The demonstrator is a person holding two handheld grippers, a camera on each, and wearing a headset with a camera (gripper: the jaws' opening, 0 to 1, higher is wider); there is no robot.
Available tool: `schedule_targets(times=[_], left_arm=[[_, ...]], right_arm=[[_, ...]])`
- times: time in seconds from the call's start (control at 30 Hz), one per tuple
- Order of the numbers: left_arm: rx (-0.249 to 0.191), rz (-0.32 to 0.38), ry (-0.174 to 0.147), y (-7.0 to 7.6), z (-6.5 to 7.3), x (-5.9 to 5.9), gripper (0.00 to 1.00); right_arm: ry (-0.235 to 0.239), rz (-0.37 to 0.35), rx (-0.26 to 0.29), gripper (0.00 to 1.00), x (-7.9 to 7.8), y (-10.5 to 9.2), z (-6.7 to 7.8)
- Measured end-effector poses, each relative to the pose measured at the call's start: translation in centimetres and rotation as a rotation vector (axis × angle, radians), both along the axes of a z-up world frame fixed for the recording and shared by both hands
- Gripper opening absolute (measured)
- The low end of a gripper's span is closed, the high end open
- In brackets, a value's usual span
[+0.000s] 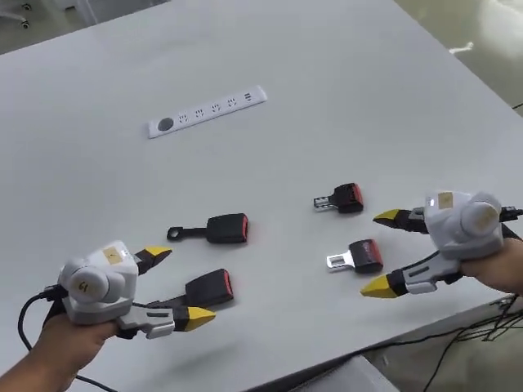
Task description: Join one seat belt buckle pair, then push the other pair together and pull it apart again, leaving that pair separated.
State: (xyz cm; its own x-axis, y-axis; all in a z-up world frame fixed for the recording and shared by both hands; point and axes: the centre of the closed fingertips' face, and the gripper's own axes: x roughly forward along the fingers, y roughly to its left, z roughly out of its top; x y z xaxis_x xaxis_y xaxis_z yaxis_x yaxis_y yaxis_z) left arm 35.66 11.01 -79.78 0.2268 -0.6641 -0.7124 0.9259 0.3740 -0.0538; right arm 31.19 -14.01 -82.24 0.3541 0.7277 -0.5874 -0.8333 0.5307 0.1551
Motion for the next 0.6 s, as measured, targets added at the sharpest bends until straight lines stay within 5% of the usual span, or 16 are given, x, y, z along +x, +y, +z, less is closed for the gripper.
schedule_targets(times=[0.33, 0.6], left_arm=[[0.031, -0.049, 0.029, -0.2, -2.1, 0.3, 0.77], [0.044, -0.069, 0.059, 0.0, -3.5, 0.5, 0.72]], right_arm=[[0.042, 0.084, -0.039, 0.78, -0.4, 0.2, -1.8], [0.073, 0.11, -0.042, 0.74, -0.4, 0.5, -2.0]])
